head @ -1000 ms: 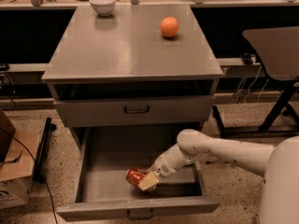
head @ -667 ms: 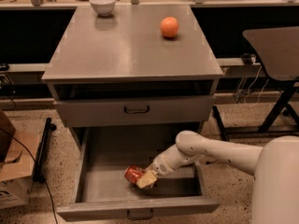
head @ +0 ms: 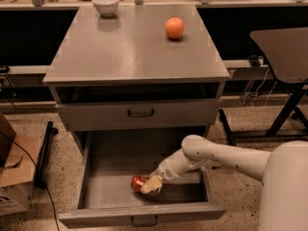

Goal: Place coke can into middle drawer

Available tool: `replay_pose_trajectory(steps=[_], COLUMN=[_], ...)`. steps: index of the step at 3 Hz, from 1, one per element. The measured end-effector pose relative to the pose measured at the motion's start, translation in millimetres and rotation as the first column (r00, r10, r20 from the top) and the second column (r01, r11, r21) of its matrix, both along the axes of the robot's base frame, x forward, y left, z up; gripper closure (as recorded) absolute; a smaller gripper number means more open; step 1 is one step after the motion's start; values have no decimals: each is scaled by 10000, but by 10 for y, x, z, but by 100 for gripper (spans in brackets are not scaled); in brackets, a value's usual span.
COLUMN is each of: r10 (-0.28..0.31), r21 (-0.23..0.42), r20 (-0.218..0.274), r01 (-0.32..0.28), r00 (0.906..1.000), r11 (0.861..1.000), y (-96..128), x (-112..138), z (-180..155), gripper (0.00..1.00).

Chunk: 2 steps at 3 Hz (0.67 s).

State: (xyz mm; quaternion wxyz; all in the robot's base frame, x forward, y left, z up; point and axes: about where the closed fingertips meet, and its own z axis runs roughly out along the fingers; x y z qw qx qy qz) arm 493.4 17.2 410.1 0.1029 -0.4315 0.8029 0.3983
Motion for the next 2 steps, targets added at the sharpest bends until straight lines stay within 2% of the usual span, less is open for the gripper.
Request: replay_pose_trajectory(steps=[1,2], r10=[1,1], r21=[0,0], r20=[-1,-1], r01=[-1,-1], r00=[10000,10000], r11=[10000,10000], y=[1,1], x=[0,0], z=[0,0], gripper=[0,0])
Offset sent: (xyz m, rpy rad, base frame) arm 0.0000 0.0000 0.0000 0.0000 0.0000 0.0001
